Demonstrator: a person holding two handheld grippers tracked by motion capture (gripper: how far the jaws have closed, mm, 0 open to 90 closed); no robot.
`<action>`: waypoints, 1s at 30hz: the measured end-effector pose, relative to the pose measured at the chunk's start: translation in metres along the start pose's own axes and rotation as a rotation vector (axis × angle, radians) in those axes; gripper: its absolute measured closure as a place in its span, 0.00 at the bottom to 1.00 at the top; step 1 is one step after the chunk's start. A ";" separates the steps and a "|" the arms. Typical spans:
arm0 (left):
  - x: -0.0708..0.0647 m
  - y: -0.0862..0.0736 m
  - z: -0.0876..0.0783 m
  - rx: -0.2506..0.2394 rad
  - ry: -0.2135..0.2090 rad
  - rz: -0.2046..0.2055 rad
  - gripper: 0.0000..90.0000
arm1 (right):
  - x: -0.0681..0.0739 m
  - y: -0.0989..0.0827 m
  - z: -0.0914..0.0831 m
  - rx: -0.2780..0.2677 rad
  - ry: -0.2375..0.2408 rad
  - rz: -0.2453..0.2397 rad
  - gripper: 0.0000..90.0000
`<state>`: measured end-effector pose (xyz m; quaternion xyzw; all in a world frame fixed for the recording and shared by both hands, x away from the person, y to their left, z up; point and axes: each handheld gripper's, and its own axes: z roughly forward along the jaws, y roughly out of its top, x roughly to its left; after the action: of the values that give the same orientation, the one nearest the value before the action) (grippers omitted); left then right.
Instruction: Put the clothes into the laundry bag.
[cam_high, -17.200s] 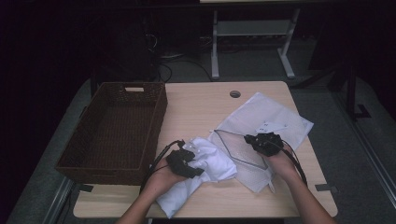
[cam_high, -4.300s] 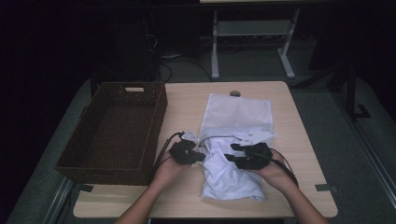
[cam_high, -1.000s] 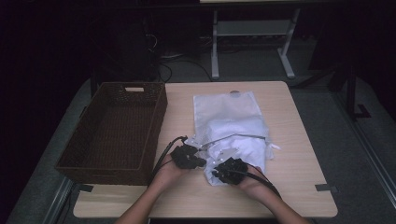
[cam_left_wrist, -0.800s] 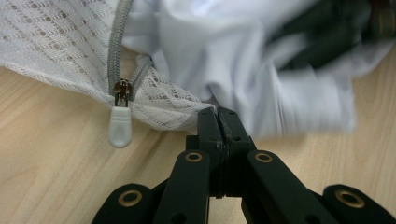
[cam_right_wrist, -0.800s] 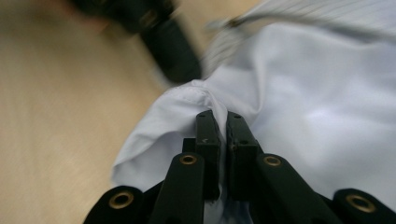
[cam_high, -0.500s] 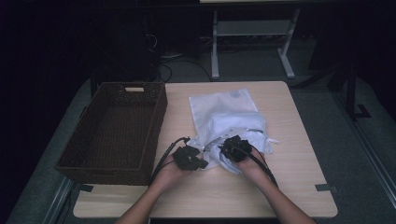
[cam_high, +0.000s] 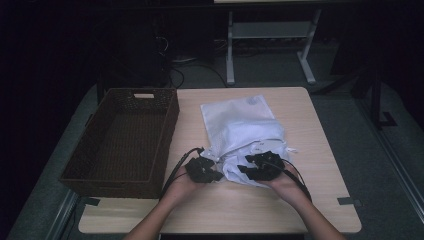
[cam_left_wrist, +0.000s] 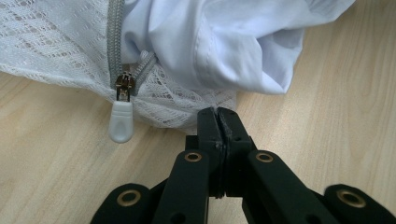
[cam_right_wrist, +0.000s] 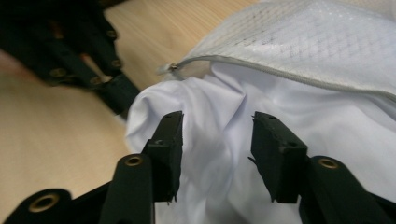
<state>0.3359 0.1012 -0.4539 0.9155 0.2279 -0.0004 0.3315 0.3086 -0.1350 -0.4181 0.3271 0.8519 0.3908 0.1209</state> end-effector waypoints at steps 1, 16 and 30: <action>0.000 0.000 0.000 0.002 0.000 0.002 0.99 | 0.002 -0.002 -0.004 -0.005 0.020 -0.003 0.56; 0.000 0.000 0.001 -0.001 -0.001 0.001 0.99 | 0.019 -0.028 0.033 0.171 -0.013 -0.180 0.67; -0.004 0.003 0.000 -0.001 0.003 0.025 0.99 | 0.002 -0.005 0.049 0.089 -0.110 0.002 0.95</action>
<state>0.3338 0.0973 -0.4515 0.9180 0.2170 0.0053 0.3318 0.3271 -0.1073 -0.4541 0.3541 0.8601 0.3341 0.1527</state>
